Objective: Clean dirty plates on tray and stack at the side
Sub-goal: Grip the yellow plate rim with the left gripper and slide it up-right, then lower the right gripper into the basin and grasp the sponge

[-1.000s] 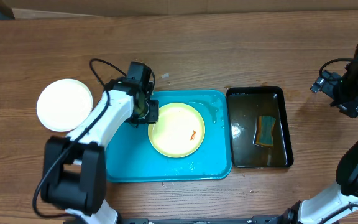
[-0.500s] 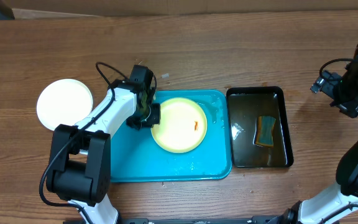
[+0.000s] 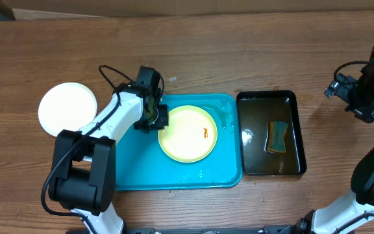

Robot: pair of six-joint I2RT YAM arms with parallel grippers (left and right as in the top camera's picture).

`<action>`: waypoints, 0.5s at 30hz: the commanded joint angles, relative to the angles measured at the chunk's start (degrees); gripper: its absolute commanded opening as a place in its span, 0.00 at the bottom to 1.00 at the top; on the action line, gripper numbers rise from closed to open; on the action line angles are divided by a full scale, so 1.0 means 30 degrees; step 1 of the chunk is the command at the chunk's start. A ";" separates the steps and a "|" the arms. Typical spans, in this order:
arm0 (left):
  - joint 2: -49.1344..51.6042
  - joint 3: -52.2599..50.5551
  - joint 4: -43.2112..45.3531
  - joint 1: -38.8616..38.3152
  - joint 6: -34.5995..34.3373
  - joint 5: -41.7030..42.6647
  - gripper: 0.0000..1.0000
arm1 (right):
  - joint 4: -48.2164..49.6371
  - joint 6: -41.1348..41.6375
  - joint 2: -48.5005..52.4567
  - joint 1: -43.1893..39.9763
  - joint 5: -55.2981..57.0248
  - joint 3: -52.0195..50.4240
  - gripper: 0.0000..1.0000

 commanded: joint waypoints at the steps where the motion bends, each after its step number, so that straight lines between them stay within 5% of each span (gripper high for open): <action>1: 0.0255 0.0073 0.0087 -0.0073 -0.0109 0.0044 0.11 | 0.0087 0.0080 -0.0299 0.0022 -0.0095 0.0153 1.00; 4: 0.0299 -0.0102 0.0087 -0.0219 -0.0109 0.0087 0.04 | 0.0087 0.0080 -0.0299 0.0022 -0.0095 0.0153 1.00; 15: 0.0328 -0.0153 0.0197 -0.0284 -0.0022 0.0073 0.06 | 0.0087 0.0080 -0.0299 0.0022 -0.0095 0.0153 1.00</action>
